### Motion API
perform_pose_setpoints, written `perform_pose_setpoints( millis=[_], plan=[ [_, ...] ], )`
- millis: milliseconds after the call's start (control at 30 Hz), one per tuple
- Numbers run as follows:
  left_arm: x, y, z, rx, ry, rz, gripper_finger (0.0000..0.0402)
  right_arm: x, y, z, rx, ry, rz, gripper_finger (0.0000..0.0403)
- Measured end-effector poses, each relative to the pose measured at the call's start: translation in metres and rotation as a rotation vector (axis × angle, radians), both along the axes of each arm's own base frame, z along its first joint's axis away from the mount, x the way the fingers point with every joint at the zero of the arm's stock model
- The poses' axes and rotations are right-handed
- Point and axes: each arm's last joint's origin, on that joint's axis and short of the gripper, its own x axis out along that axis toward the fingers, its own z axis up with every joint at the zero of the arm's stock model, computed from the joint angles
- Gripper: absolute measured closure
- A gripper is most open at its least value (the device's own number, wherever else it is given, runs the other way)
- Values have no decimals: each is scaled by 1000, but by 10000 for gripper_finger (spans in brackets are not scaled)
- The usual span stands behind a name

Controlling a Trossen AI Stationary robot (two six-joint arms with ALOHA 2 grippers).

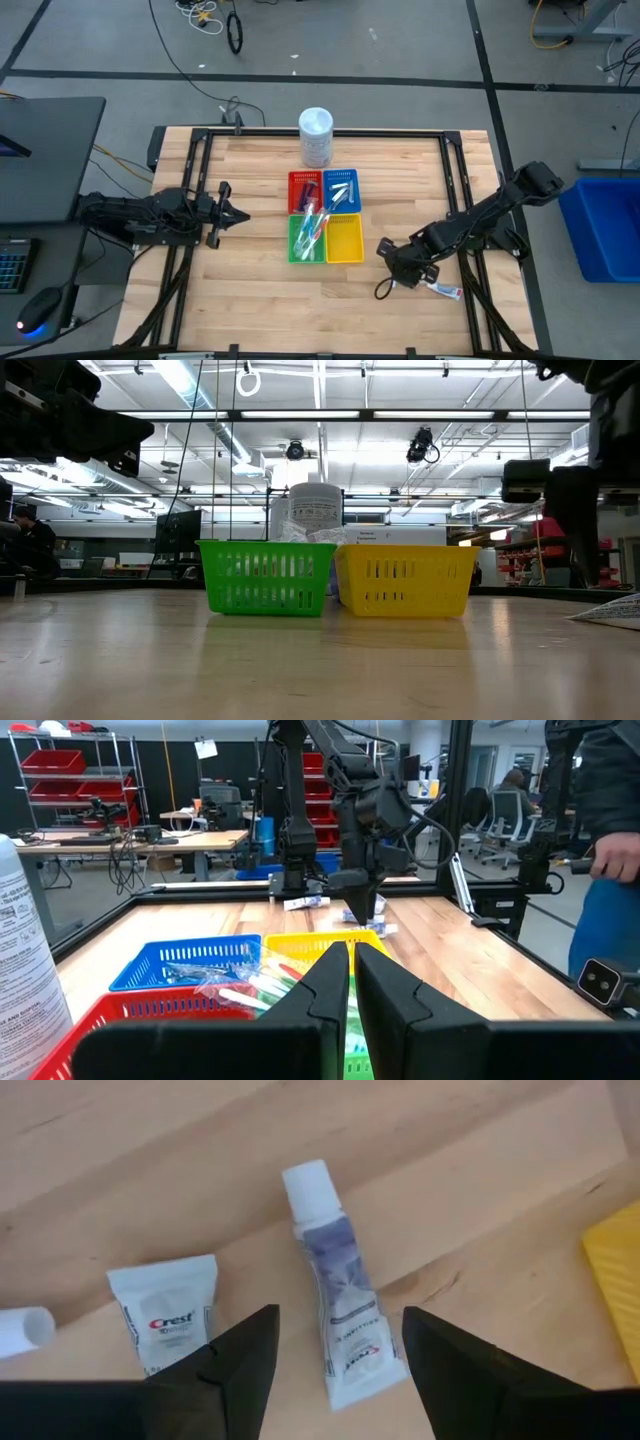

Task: Pick & Place Travel size toiletries
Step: Put the white toothpaste into the yellow bin

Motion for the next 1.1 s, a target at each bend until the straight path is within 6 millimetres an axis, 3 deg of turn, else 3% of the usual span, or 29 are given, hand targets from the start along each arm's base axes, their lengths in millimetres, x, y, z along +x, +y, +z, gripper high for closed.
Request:
perform_pose_setpoints(
  millis=[433, 1100],
  plan=[
    [0, 0, 0, 0, 0, 0, 374, 3, 12, -23, -44, 56, 95, 180],
    [0, 0, 0, 0, 0, 0, 374, 1, 12, -25, -47, 84, 101, 290]
  ],
)
